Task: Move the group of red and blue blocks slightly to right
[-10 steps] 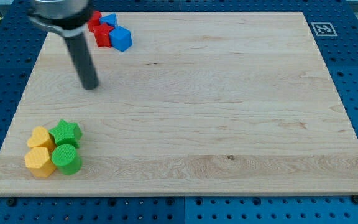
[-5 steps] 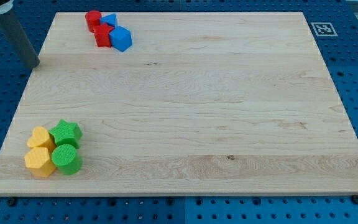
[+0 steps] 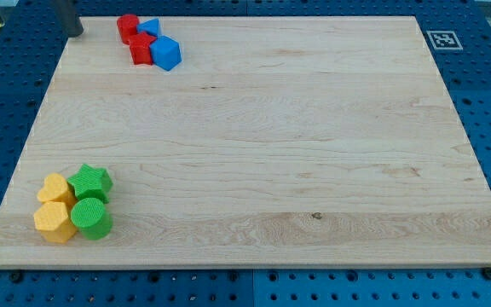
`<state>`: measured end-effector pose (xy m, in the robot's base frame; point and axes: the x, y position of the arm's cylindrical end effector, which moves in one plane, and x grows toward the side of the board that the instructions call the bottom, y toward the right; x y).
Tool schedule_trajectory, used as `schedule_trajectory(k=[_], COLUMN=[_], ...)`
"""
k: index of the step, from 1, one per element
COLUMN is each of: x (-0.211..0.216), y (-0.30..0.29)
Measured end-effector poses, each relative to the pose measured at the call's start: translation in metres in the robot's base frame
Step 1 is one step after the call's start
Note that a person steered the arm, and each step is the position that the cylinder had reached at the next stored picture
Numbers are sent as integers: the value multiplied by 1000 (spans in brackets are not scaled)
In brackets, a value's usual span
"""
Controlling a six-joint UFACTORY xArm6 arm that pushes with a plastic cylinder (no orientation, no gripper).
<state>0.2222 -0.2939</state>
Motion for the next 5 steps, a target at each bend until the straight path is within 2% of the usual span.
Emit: schedule_trajectory(k=[1,3,4,5], x=[-16,40,54,54], y=[17,97,127,86])
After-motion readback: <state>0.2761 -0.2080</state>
